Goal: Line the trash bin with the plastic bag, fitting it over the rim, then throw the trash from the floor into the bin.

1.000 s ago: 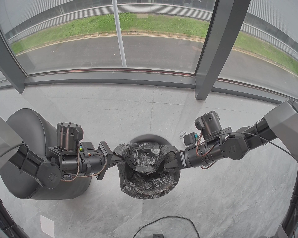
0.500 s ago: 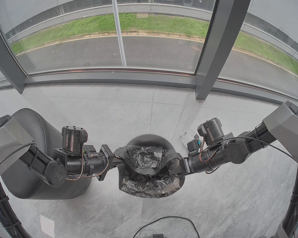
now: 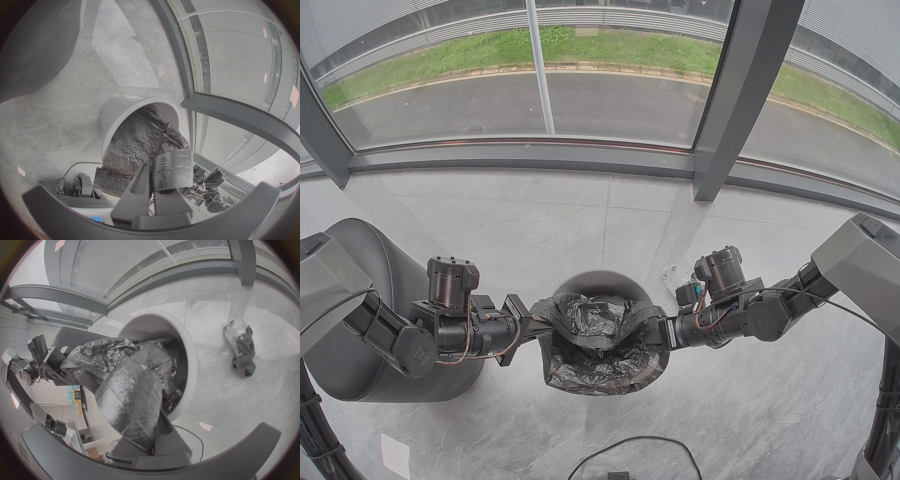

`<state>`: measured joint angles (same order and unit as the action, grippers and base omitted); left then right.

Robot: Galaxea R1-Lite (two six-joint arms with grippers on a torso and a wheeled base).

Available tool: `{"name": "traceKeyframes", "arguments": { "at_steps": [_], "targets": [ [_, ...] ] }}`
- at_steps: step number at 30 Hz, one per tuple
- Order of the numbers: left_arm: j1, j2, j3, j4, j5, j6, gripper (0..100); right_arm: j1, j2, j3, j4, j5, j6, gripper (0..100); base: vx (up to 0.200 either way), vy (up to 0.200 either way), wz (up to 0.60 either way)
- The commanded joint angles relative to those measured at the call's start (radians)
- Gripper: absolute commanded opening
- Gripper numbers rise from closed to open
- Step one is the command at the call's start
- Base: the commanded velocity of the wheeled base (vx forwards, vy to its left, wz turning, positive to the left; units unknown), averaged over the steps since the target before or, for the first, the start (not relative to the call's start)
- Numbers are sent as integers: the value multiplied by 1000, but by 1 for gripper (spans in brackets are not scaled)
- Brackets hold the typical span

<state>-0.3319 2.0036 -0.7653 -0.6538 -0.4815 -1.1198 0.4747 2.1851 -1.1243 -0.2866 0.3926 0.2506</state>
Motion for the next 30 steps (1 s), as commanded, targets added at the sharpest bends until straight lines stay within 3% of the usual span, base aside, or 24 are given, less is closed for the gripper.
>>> {"name": "traceKeyframes", "arguments": {
  "at_steps": [1,10,11,30],
  "targets": [
    [2,4,-2,-1,0,0,0,-2,19,8,-3,-1,2,0,0,0,0],
    [4,0,-3,-6,1,0,0,-24,8,9,-5,-6,6,0,0,0,0],
    [5,1,-2,-15,0,0,0,-25,8,9,-6,-8,6,100,0,0,0],
    [13,4,-6,-24,-2,0,0,-48,-157,-12,-3,-26,13,100,0,0,0]
  ]
}}
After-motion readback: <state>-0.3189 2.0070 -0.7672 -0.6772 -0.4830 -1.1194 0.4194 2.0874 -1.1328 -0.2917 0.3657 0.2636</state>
